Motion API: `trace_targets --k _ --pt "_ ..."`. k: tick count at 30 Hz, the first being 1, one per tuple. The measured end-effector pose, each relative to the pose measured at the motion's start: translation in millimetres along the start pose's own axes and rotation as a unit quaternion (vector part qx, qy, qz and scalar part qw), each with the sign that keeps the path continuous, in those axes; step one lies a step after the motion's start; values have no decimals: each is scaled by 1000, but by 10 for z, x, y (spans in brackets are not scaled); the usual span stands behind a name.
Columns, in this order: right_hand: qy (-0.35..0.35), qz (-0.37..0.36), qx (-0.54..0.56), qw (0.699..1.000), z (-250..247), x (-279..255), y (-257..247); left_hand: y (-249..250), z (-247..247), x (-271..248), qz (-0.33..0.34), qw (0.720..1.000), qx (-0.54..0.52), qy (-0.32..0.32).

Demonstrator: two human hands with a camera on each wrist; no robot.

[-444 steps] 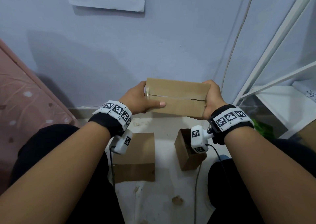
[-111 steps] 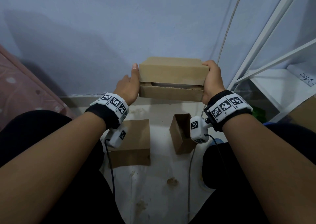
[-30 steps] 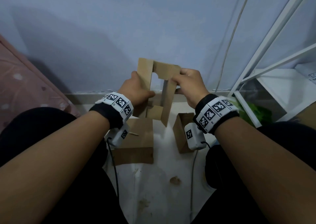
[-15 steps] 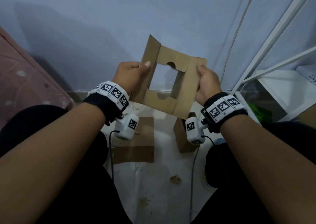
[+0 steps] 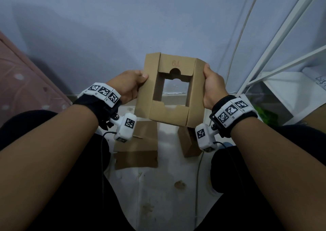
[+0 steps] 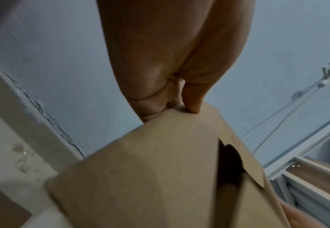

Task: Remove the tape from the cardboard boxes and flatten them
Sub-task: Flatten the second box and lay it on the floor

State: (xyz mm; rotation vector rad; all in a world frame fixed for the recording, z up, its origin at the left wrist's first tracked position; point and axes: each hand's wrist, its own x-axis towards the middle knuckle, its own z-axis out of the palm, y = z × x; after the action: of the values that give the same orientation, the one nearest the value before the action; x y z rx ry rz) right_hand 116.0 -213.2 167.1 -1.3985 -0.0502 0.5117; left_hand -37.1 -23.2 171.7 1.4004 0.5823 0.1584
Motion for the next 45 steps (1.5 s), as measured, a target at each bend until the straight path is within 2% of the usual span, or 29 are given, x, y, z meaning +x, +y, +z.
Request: trace_targets --k 3,8,13,15,17,18,20,23,25,27,29,32,33,34,37,39,42,45 --pt "-17 -21 -32 999 29 -39 -2 -82 113 -81 -20 999 -19 22" --pt "-54 -27 -34 998 123 -130 76 -201 256 -125 5 993 -64 104" --pt "-79 -34 -30 996 225 -209 73 -275 273 -67 24 988 -67 139" --pt "-69 -51 -85 993 233 -206 84 -293 259 -35 6 982 -40 184" --pt "-55 -86 -196 975 231 -192 111 -279 271 -69 -3 964 3 265" --pt "-49 -96 -248 963 220 -173 134 -284 272 -63 -4 961 15 278" --pt "-38 -96 -322 941 178 -130 163 -286 300 -103 13 965 44 259" --pt "-48 -122 -410 903 100 -79 233 -282 357 -132 73 958 120 249" --pt "-50 -137 -445 883 81 -87 300 -246 362 -100 102 939 216 249" --pt "-18 -173 -487 856 83 -105 342 -215 329 -72 109 910 307 254" --pt "11 -220 -562 797 89 -132 336 -214 259 -28 105 893 349 264" --pt "-24 -269 -700 661 108 -156 322 -218 206 -5 112 863 422 255" --pt "-48 -265 -727 631 116 -148 338 -218 209 -8 117 849 453 246" --pt "-71 -250 -738 622 128 -139 359 -221 214 -10 124 832 487 233" --pt "-111 -179 -712 670 161 -162 451 -246 255 -25 170 777 579 179" --pt "-110 -179 -700 683 181 -187 510 -263 269 -31 196 755 606 154" --pt "-96 -188 -676 706 208 -188 556 -247 250 -17 212 752 605 155" --pt "-68 -162 -629 757 228 -171 544 -243 210 18 243 752 590 165"
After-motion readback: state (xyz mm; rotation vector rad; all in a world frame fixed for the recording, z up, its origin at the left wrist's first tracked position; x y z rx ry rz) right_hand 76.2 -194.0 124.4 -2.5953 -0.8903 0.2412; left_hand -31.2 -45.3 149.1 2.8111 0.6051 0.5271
